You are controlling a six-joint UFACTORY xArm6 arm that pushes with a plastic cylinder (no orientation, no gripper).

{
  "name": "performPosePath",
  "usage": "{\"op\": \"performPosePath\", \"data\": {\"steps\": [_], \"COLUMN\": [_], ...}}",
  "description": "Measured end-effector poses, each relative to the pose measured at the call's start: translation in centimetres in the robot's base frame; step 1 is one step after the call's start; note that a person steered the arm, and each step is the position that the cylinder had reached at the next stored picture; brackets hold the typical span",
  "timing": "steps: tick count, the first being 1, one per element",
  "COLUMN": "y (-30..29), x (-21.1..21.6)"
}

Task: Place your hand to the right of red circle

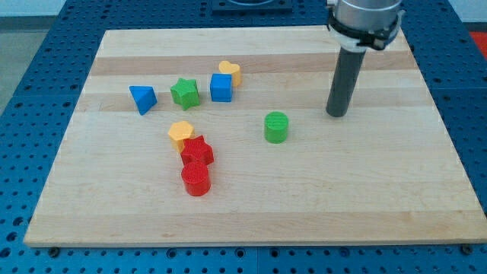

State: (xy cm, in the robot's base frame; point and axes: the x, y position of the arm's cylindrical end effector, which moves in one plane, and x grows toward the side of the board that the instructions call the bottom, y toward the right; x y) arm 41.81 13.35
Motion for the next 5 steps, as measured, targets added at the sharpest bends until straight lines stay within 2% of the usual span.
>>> {"op": "performPosePath", "data": {"steps": [1, 2, 3, 4, 5], "y": [0.0, 0.0, -0.8, -6.6, -6.8], "x": [3.6, 10.1, 10.5, 14.3, 14.4]}}
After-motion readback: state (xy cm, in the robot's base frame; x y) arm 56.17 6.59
